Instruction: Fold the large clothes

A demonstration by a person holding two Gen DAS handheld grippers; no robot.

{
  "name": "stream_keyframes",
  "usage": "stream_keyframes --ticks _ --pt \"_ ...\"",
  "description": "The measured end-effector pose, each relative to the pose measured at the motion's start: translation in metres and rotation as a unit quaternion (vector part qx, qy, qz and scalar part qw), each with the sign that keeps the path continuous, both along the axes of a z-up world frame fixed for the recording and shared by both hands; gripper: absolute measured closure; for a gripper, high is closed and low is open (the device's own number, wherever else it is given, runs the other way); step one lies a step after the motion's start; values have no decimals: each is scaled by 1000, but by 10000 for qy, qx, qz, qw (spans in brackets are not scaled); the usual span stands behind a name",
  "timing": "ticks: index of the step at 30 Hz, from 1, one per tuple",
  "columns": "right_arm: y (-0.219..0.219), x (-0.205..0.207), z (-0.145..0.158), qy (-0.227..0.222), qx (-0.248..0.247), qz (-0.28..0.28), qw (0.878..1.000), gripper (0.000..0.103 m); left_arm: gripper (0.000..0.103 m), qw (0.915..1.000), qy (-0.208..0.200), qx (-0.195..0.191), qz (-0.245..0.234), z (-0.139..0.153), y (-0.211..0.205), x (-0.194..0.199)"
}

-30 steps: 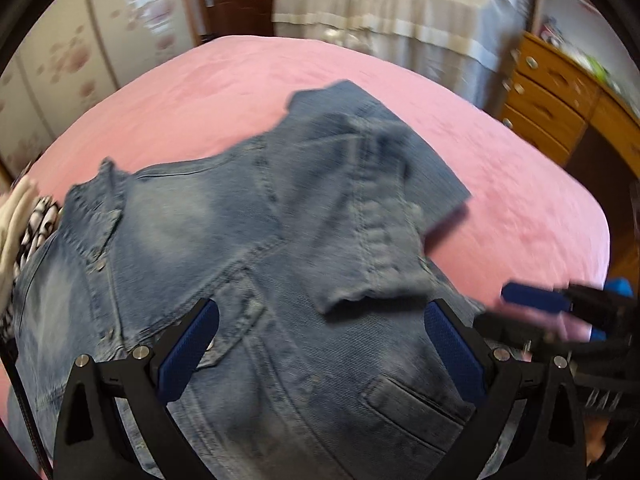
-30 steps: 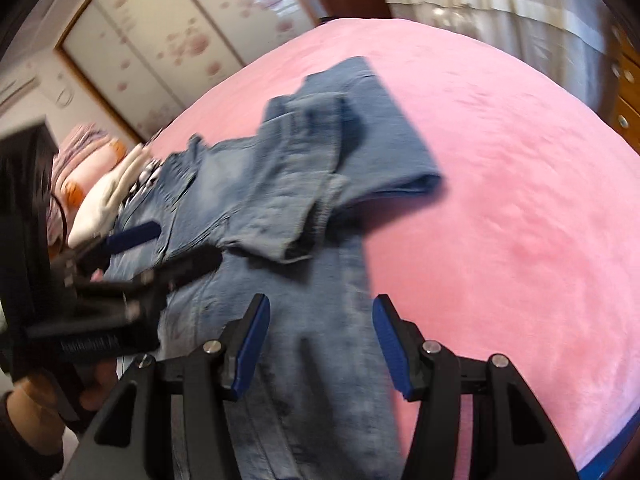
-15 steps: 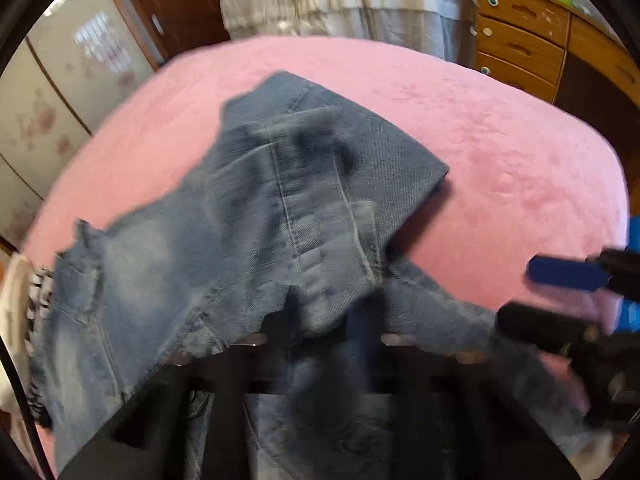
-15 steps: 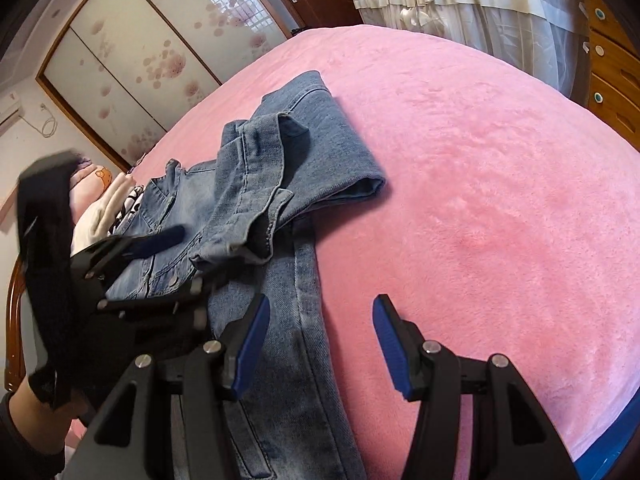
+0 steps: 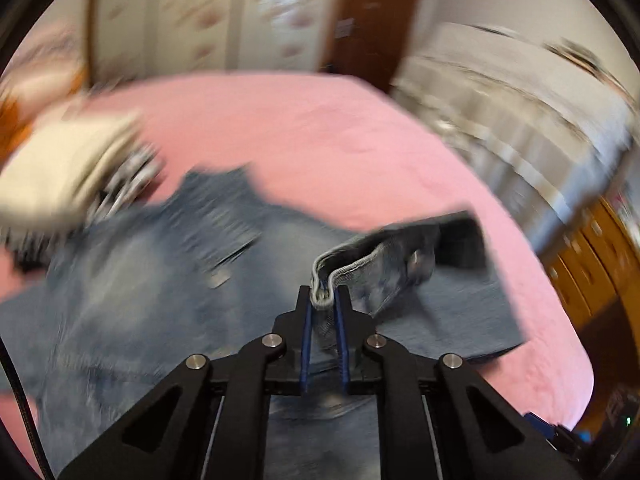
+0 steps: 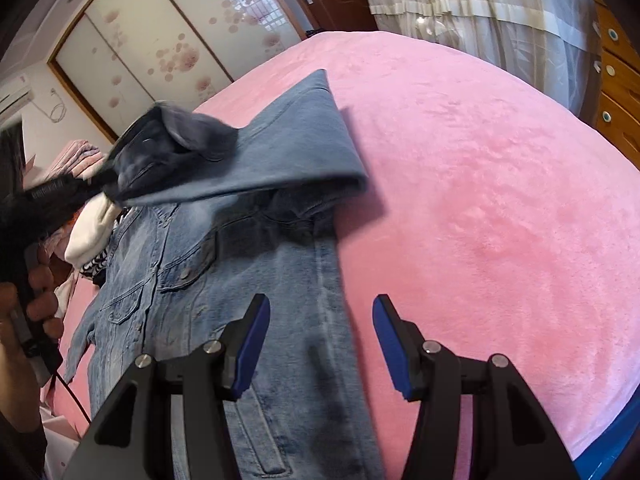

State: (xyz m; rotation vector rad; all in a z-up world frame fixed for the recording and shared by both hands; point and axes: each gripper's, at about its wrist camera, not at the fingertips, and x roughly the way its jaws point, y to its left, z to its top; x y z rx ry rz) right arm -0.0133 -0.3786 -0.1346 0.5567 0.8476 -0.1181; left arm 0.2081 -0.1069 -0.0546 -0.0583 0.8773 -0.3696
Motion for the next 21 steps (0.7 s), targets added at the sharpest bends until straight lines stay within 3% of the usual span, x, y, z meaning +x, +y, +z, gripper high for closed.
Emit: stream_keyframes --ticks 5,8,14,18,21 --pt "15 11 1 33 -58 202 9998 49 95 9873 1269 -448 848 -72 73 15" --pt "25 17 5 27 -132 337 9993 49 80 9817 1538 -563 967 -95 90 8" --pt "38 25 8 46 -308 522 9982 49 62 9803 1446 -1144 703 -98 99 15" --pt "46 28 5 111 -317 574 9978 49 61 9787 1516 -1369 188 -96 79 36" --pt "50 29 1 170 -265 580 9978 49 61 9764 1808 -1180 -1 -108 64 49"
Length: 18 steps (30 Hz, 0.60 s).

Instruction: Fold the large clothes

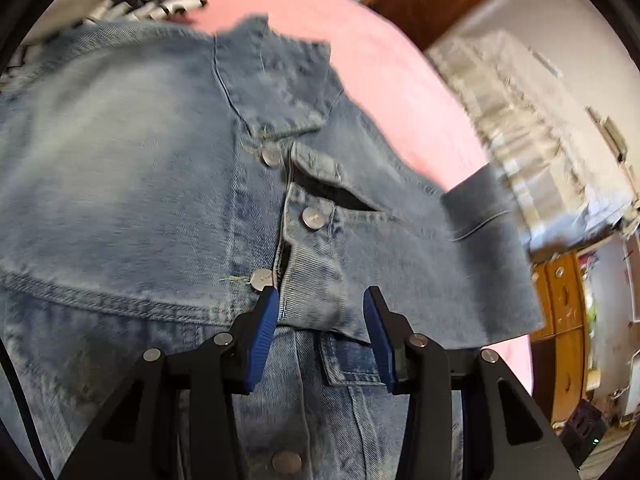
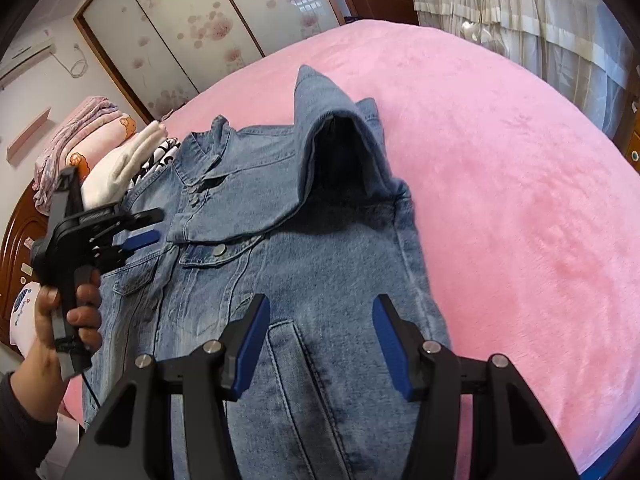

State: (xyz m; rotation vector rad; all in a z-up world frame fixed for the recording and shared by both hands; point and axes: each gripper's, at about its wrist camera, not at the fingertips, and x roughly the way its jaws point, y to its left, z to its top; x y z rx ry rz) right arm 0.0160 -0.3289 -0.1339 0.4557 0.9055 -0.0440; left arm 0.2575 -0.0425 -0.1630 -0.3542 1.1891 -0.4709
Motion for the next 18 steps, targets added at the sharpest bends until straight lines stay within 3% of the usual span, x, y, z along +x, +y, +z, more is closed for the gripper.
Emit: stream_keyframes --ticks 4,8,11,13,16,18 --pt "2 2 -2 33 -5 22 10000 49 60 9998 189 -80 78 -11 -2 7" --pt "4 5 -6 91 -6 60 9999 49 39 9983 270 -516 34 -17 2 9" --pt "5 8 -8 124 46 57 9999 49 38 9992 234 -324 -35 -16 -7 8" --pt "6 10 -9 124 95 47 9999 49 72 9997 109 -6 -224 -12 -20 8" --pt "9 11 -9 121 100 61 9999 49 93 9988 213 203 -389 -13 -33 9" --pt "11 12 -8 124 47 78 9999 49 94 9988 196 270 -350 -9 -38 11"
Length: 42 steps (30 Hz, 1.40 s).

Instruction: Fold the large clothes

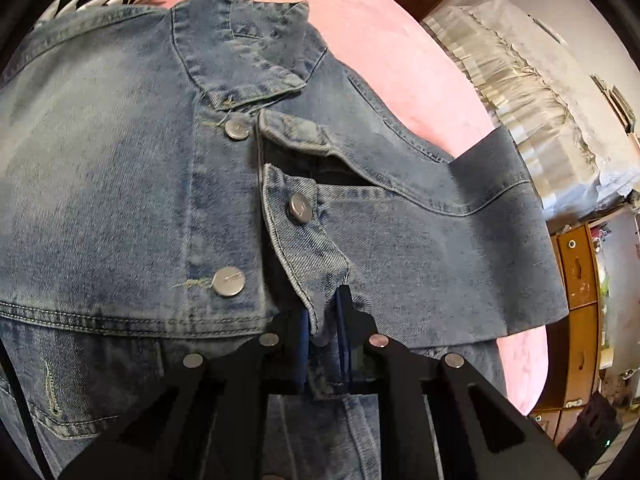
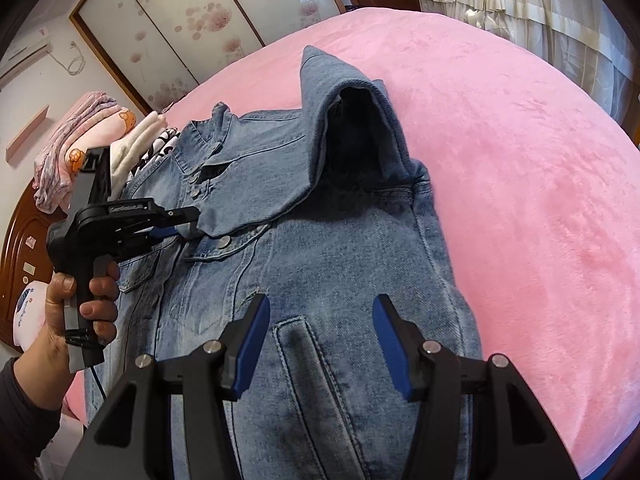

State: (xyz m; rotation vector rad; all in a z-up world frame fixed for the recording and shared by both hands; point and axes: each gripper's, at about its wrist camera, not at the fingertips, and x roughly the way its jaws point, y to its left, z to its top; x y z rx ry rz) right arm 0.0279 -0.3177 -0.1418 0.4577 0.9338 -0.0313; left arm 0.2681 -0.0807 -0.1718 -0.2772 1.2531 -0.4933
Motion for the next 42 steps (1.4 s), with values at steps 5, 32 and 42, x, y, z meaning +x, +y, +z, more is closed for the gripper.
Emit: stream_keyframes --ticks 5,32,42 --pt "-5 2 10 -79 -234 -92 9997 49 96 9974 -657 276 -124 45 -17 -2" --pt "-20 66 2 244 -1619 34 9865 86 77 9976 -560 -208 -349 80 69 7" --pt "-16 59 -1 258 -1466 100 9888 86 57 9963 435 -687 -275 11 75 -2"
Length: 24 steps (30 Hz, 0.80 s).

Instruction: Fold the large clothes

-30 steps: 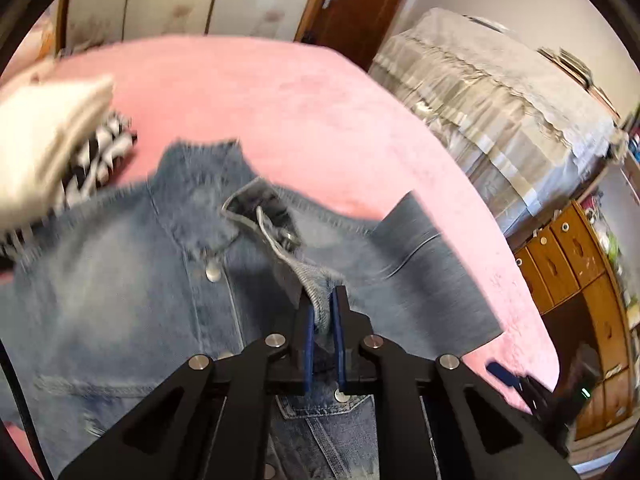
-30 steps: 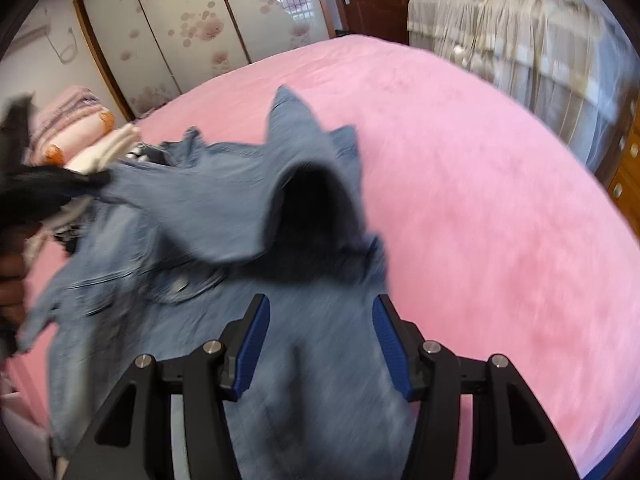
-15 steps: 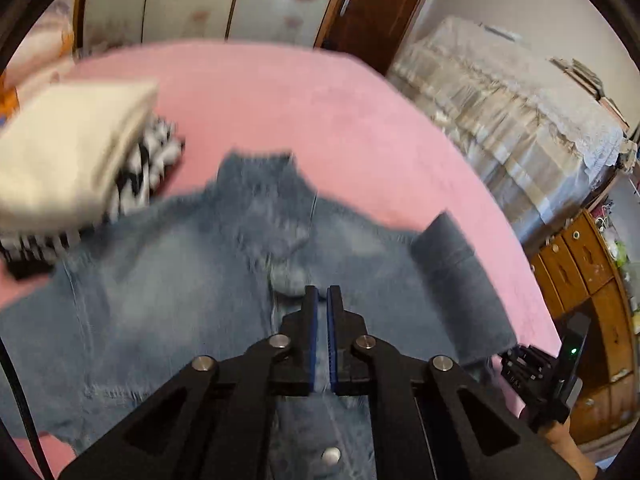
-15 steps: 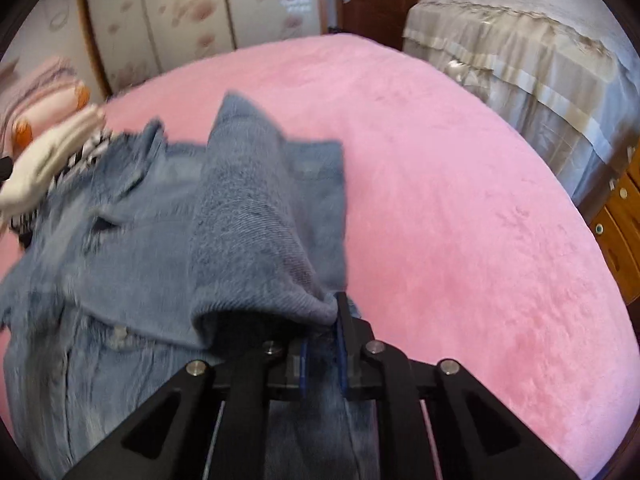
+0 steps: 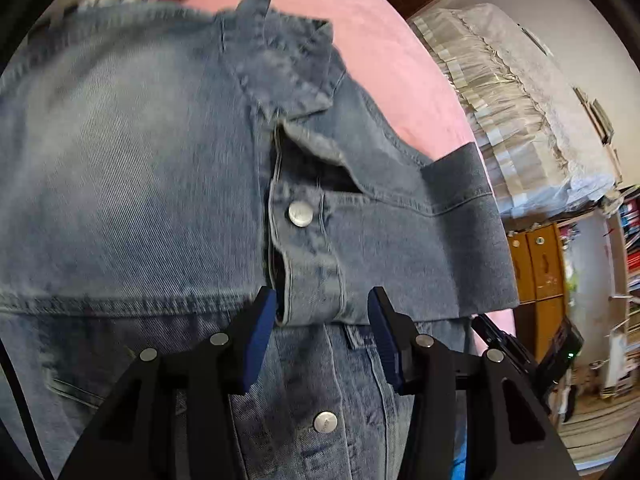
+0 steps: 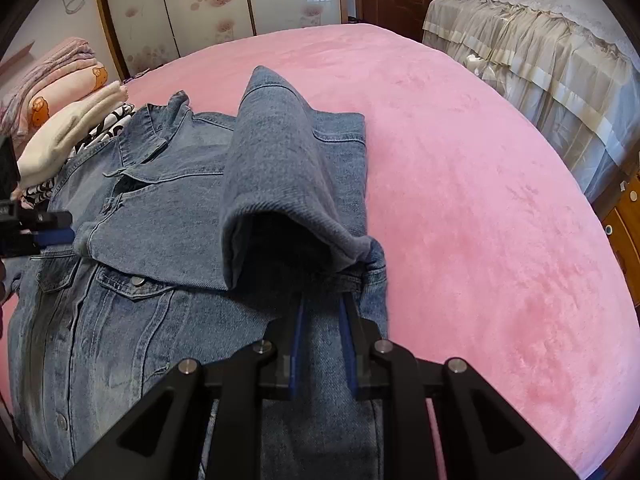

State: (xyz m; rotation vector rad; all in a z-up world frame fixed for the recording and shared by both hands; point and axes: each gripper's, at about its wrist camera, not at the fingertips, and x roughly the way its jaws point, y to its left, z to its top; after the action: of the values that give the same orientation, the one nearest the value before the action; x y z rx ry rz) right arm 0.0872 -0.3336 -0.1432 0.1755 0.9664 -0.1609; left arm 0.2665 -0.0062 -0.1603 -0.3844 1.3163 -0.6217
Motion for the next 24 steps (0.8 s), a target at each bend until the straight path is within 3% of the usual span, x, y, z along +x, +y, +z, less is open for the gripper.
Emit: stream_keyframes --ticks 5,7,9,11,13,14,18,21,24 --pt "3 -1 -4 20 67 7 10000 86 56 9989 320 -339 58 -23 1 -3" --pt "4 -2 -7 38 81 9 10000 86 51 9980 411 -474 113 -29 -1 -1" --pt "5 -3 -9 56 100 4 9999 86 38 9964 492 -673 170 -36 -2 1" --pt "5 -4 -11 72 114 -3 9999 86 36 9966 494 -612 239 -36 -6 2" --pt "4 -5 -12 82 122 -10 9999 86 44 9985 362 -301 292 -32 -13 3" --pt "5 -5 -12 88 121 -15 9999 86 80 9994 75 115 333 -25 -19 1" --pt "6 -4 -12 100 109 -37 9999 86 86 9980 -82 532 319 -9 -40 0" --pt "6 -5 -10 91 117 -40 9999 86 87 9948 -544 829 221 22 -62 -7" --pt "6 -7 -6 68 104 -39 9999 86 87 9905 -1101 795 206 66 -67 -9"
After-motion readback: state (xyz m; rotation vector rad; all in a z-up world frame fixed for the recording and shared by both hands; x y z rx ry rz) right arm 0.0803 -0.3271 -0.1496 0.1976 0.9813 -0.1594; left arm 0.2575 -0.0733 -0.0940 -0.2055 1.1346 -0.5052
